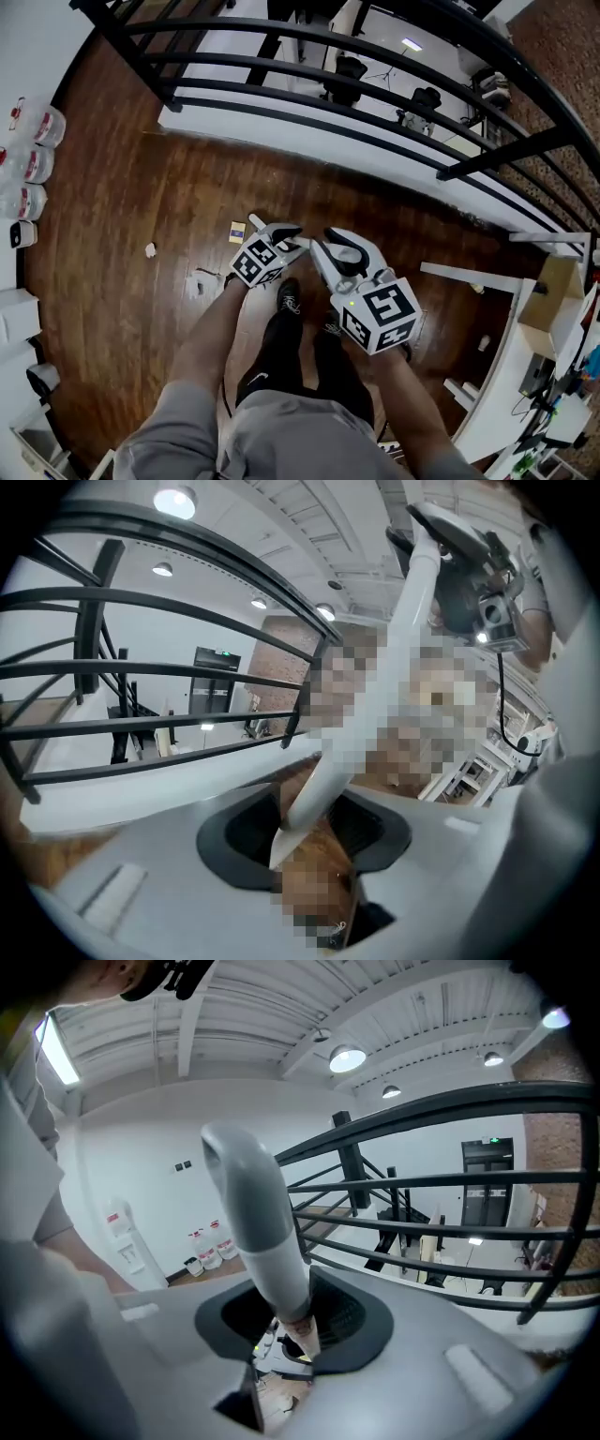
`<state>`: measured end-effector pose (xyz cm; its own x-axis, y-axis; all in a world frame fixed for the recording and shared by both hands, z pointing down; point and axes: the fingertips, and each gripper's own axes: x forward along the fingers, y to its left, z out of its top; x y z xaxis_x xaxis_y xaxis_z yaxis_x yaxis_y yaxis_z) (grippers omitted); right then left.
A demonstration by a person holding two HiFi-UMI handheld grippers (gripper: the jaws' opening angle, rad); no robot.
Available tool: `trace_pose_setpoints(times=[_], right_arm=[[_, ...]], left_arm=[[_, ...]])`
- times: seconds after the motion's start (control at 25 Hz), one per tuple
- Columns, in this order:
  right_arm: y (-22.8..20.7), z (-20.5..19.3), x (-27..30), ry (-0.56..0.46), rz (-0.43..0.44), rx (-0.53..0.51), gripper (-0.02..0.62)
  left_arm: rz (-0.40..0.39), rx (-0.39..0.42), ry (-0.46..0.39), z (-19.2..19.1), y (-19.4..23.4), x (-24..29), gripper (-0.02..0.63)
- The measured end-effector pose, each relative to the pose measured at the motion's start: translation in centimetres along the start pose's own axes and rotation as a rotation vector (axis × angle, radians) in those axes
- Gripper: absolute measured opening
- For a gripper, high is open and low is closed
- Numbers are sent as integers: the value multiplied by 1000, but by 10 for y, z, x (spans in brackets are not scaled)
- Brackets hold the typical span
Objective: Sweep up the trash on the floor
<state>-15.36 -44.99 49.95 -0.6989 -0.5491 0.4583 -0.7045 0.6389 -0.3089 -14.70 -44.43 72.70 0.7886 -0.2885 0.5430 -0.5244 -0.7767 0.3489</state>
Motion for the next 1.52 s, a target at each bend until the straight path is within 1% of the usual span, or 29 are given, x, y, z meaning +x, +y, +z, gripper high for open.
trace_pose_setpoints(times=[0.12, 0.24, 0.36, 0.44, 0.56, 0.68, 0.84, 0.96, 1.04, 1.16, 1.28, 1.4, 1.52], right_arm=[[24, 0, 5, 9, 6, -5, 86], [53, 6, 0, 2, 53, -32, 86], [91, 8, -18, -26, 96, -67, 86], [120, 6, -39, -47, 125, -93, 86], [168, -1, -77, -66, 174, -121, 86], [208, -12, -103, -72, 220, -109, 86], [255, -32, -110, -61, 287, -106, 86], [294, -49, -103, -35, 337, -113, 86], [315, -55, -93, -23, 359, -110, 86], [344, -62, -69, -5, 376, -118, 86], [369, -73, -36, 23, 385, -146, 84], [393, -90, 0, 64, 384, -180, 84], [412, -115, 35, 118, 334, -192, 84]], left_arm=[[13, 0, -2, -11, -1, -27, 154], [62, -5, -37, -15, -7, -59, 153], [109, -11, -76, -20, -28, -92, 153], [141, -10, -89, -24, -51, -113, 153], [180, 3, -75, -37, -94, -150, 153], [212, 16, -45, -59, -129, -188, 149], [271, -2, -33, -95, -150, -234, 149], [285, -16, 5, -128, -160, -267, 146], [297, -32, 21, -146, -160, -288, 144], [316, -59, 20, -172, -150, -319, 144], [306, -74, 28, -203, -131, -344, 143], [274, -83, 40, -237, -107, -363, 144], [217, -88, 66, -271, -83, -372, 150]])
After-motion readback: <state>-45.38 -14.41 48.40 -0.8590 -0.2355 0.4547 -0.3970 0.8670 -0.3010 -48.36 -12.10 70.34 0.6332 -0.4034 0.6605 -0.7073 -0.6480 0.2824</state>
